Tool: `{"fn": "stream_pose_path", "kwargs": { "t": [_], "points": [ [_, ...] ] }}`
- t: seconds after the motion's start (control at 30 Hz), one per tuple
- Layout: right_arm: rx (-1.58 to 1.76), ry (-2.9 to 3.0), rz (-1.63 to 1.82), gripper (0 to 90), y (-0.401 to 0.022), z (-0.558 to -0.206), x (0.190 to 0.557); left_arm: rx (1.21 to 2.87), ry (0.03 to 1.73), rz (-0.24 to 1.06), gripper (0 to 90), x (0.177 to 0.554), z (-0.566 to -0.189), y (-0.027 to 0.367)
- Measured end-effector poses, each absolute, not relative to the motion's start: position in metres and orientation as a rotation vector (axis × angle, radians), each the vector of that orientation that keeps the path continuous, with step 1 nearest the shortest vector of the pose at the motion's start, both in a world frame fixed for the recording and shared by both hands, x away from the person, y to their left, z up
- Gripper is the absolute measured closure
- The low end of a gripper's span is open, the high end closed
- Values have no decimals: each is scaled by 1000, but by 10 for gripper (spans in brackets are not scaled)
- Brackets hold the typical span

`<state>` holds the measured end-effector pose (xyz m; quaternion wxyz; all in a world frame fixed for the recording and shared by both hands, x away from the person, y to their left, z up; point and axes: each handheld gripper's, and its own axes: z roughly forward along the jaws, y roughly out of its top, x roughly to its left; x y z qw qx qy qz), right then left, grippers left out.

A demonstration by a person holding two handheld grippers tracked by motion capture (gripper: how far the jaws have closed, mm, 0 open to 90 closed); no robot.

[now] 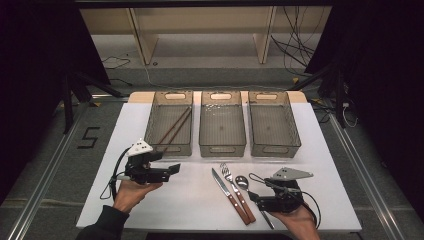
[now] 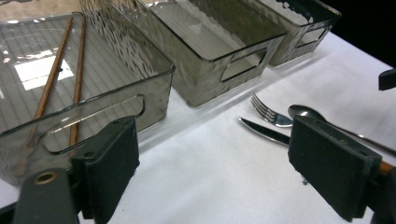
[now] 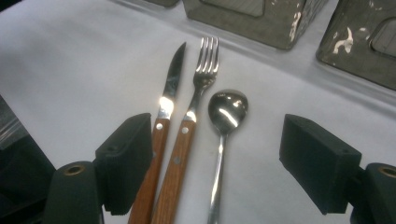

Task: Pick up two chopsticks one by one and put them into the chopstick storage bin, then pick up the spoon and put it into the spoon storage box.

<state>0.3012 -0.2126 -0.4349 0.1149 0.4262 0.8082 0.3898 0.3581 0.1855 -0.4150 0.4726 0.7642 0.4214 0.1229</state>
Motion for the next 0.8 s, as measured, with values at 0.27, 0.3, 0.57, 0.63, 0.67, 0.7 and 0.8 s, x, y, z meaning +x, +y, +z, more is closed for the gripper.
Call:
{"fn": "stream_pose_path", "kwargs": {
  "t": [0.27,0.3,0.57,0.63,0.67,0.7,0.8],
  "points": [
    [1303,2402,1102,275,-213,-439,305,1864,1017,299,156,346,-423,184],
    [1312,2408,1093,280,-213,-439,306,1867,1016,307,155,344,-424,184],
    [1314,2521,902,351,-209,-442,316,1855,1013,306,151,329,-429,188],
    [1313,2532,878,361,-207,-442,317,1849,1017,307,151,327,-432,190],
    [1302,2556,839,394,-204,-443,319,1843,1022,301,151,325,-433,192],
    [1296,2574,814,414,-202,-444,321,1844,1020,302,151,324,-434,193],
    [1280,2626,712,450,-195,-446,325,1841,1017,309,151,321,-434,193]
  ]
}}
